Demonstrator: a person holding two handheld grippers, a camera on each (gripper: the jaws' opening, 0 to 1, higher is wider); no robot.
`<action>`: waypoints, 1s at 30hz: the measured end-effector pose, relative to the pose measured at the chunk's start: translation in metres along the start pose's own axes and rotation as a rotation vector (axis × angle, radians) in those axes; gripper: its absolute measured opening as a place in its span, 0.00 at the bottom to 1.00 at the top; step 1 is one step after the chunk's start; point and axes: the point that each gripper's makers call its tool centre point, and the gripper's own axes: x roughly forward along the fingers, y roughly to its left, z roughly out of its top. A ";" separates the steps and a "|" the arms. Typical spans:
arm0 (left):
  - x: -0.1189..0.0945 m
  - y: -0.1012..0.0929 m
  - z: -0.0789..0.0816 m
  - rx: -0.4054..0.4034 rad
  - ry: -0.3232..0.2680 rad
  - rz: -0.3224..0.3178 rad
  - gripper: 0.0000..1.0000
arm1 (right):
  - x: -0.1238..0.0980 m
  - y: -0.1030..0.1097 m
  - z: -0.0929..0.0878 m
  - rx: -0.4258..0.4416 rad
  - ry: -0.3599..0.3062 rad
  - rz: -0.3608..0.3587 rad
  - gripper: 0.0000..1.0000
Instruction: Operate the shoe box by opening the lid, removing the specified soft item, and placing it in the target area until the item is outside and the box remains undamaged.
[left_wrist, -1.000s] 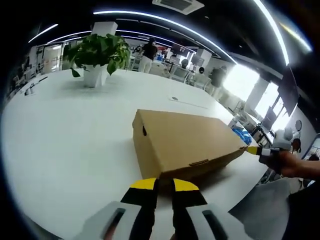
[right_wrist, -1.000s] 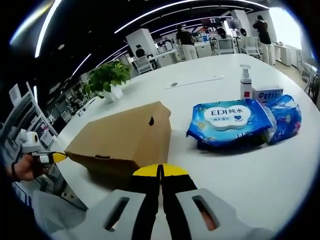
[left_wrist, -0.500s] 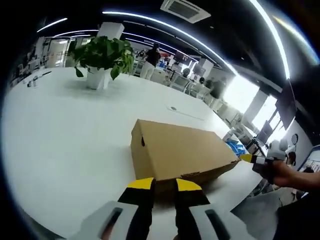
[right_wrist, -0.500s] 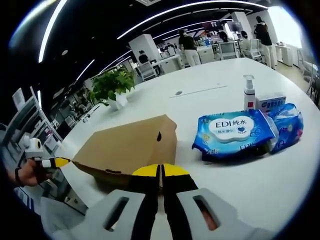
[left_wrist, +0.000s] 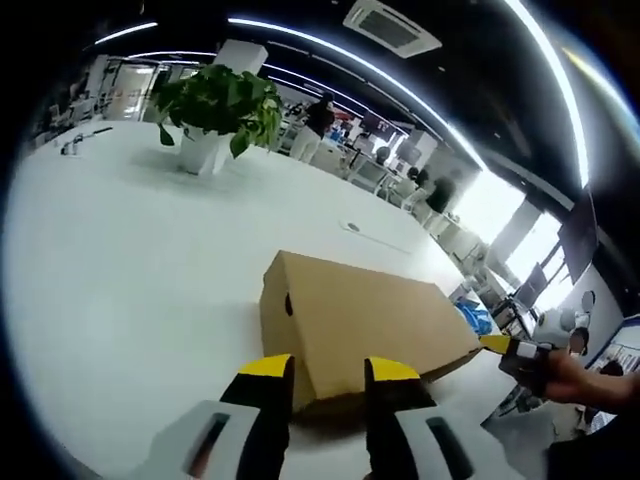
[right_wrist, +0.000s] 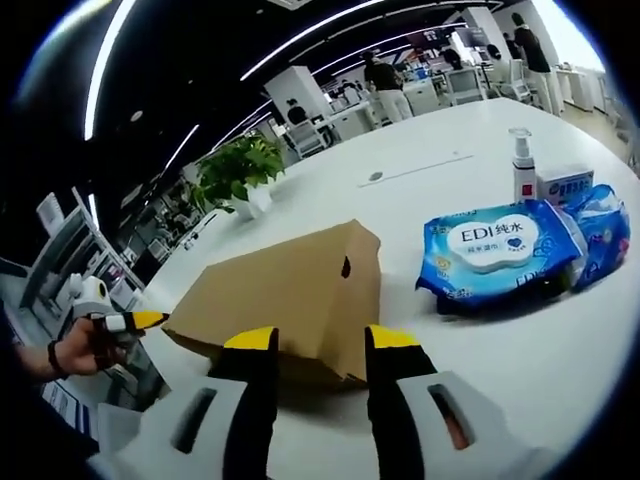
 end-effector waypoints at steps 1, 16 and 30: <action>0.002 0.001 -0.003 0.005 0.015 0.006 0.28 | 0.001 0.000 -0.002 0.002 0.006 0.000 0.32; 0.024 0.008 -0.005 -0.015 0.057 0.011 0.28 | 0.018 -0.004 -0.008 0.008 0.005 0.008 0.25; 0.075 -0.004 0.026 -0.023 0.049 0.019 0.28 | 0.035 -0.039 0.029 0.001 -0.016 -0.055 0.26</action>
